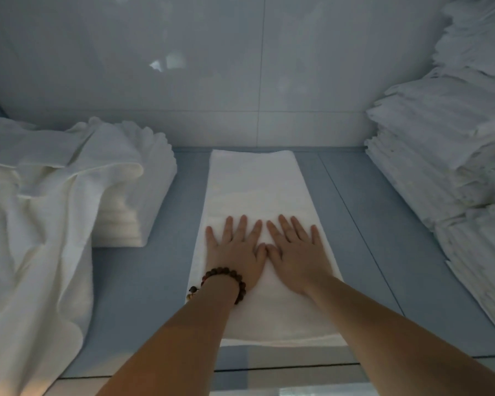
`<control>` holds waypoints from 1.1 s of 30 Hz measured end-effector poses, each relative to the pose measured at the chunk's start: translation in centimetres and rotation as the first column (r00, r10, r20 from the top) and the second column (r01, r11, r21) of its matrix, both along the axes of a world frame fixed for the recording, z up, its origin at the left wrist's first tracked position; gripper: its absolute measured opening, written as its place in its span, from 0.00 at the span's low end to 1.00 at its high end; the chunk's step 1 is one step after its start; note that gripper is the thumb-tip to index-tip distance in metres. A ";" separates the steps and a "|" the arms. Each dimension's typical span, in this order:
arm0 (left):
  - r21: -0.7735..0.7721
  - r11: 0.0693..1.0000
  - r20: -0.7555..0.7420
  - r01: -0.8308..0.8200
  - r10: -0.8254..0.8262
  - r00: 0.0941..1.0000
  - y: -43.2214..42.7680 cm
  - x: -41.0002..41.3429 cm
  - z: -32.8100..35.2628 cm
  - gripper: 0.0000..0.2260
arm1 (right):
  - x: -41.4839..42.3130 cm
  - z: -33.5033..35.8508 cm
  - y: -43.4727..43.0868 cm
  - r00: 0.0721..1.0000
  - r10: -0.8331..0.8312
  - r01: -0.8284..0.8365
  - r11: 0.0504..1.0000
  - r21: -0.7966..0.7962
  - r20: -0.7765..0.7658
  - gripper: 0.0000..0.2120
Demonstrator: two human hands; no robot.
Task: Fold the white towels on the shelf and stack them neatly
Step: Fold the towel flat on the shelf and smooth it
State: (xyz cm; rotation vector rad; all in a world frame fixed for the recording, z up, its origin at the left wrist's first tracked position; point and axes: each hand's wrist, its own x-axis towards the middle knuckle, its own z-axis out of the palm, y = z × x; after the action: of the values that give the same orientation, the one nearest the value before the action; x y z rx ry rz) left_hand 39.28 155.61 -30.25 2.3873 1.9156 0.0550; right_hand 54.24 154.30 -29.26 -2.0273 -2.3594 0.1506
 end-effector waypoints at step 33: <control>-0.092 0.959 -0.068 0.269 -0.276 0.959 -16.2 -4.8 0.4 0.49 | 1.9 1.3 -16.6 0.983 0.169 -0.159 0.978 -0.133 0.073 0.49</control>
State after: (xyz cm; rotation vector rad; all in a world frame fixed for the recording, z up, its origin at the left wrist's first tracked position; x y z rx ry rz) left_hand 34.44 139.39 -29.82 2.6075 1.5634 -0.1355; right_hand 56.10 137.70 -27.93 -1.9231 -2.6334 0.2296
